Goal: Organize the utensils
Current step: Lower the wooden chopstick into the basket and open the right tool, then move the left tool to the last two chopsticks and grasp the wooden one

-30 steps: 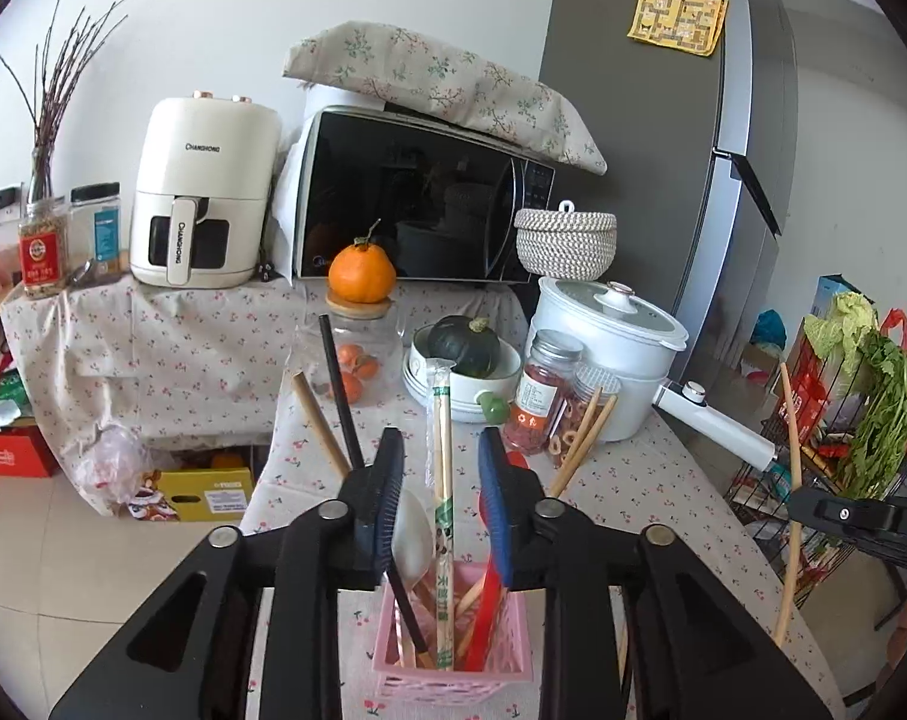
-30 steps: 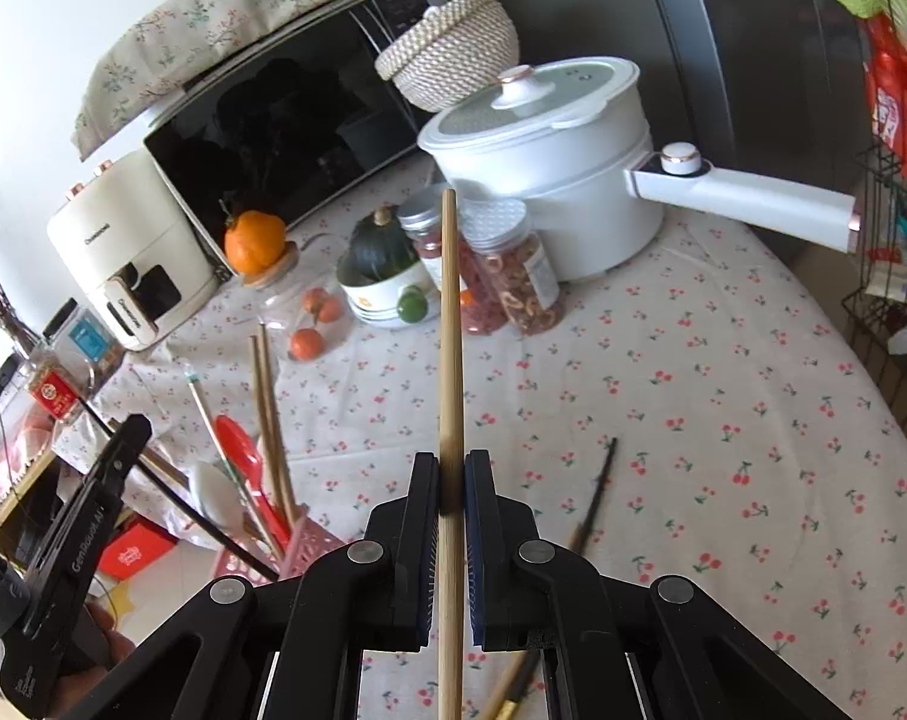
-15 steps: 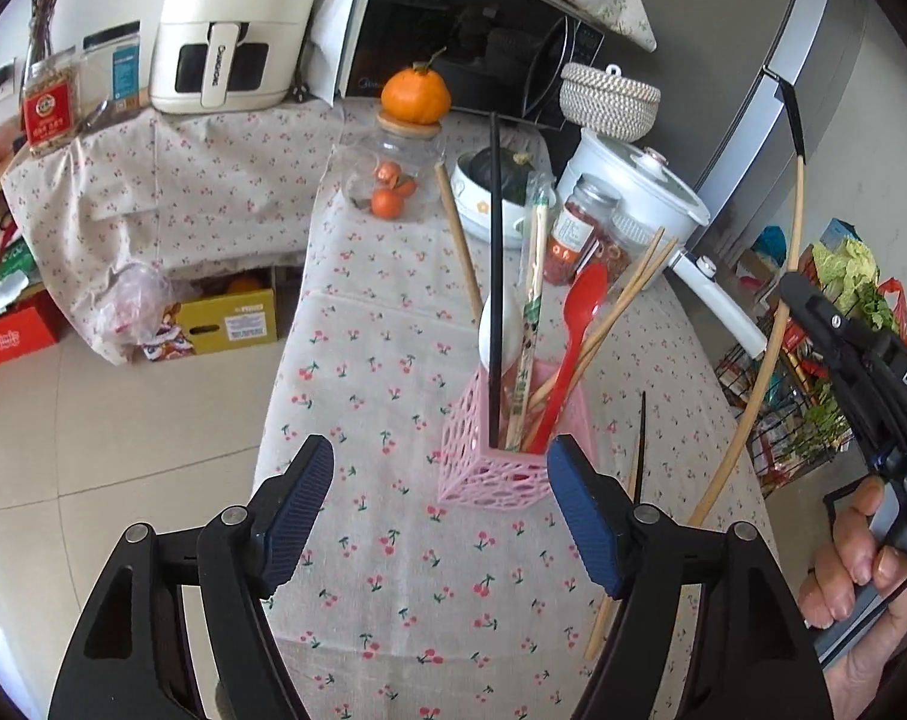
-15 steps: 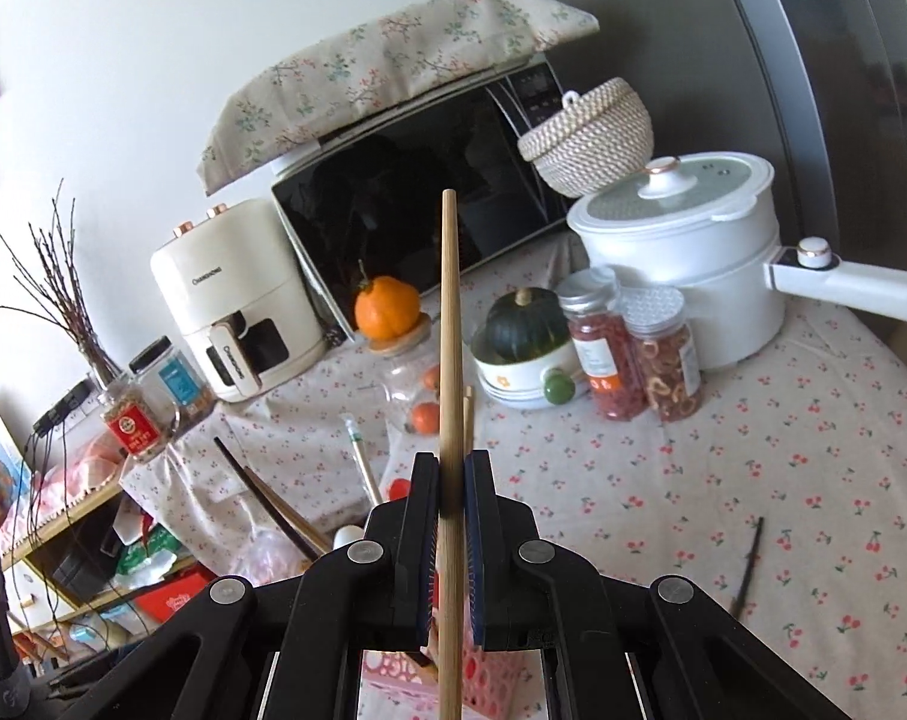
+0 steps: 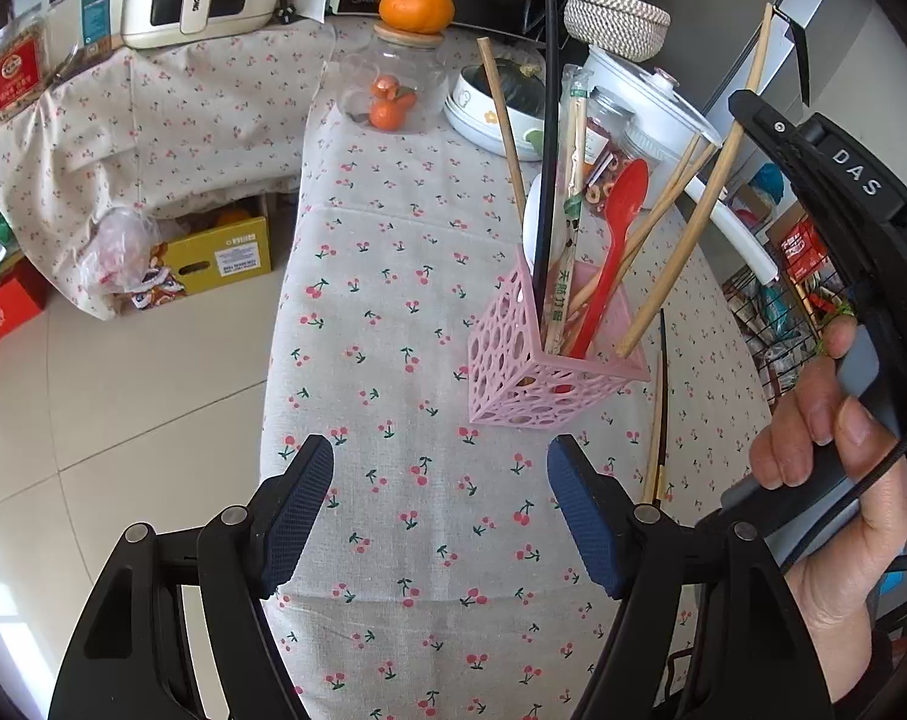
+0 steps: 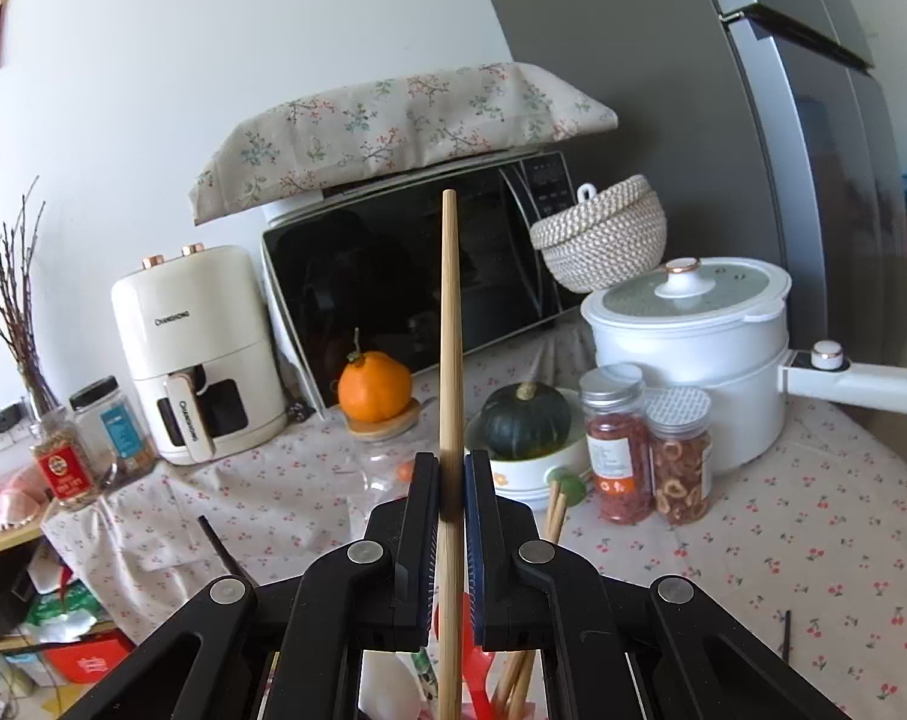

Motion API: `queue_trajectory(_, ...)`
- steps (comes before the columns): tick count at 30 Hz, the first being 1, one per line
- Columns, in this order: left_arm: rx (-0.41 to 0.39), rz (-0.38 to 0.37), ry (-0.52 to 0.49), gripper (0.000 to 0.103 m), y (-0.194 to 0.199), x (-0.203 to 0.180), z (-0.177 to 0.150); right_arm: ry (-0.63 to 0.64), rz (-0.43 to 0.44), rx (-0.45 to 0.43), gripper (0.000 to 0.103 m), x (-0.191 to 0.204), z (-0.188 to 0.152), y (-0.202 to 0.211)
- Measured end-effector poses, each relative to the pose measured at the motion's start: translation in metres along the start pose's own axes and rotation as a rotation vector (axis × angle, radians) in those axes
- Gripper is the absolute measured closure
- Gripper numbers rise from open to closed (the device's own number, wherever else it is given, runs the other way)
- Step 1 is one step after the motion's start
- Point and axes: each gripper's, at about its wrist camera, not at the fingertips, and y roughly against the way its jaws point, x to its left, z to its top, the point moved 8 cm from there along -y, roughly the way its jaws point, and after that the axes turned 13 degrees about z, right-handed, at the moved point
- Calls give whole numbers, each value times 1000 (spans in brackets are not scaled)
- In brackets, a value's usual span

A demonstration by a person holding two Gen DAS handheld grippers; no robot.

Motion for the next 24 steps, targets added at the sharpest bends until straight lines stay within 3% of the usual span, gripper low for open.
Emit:
queue_trajectory(4, 3, 18, -13, 27, -2, 0, -1, 47, -49, 25, 99, 1, -20, -15)
queue_trajectory(7, 2, 25, -36, 27, -3, -2, -2, 0, -19, 82, 97, -2, -36, -20)
queue_trajectory(10, 16, 26, -46, 27, -5, -4, -5, -27, 20, 97, 87, -1, -33, -11)
queue_trajectory(13, 23, 17, -52, 27, -6, -9, -8, -44, 58, 125, 68, -4, -27, 3)
queue_trajectory(17, 31, 11, -85, 26, -7, -22, -16, -165, 85, 174, 50, -26, -21, 26)
queue_trajectory(20, 45, 10, -120, 26, -8, -35, -25, -269, 72, 215, 37, -54, -22, 40)
queue_trajectory(24, 52, 5, -177, 25, -9, -54, -36, -316, -20, 314, 32, -99, -36, 47)
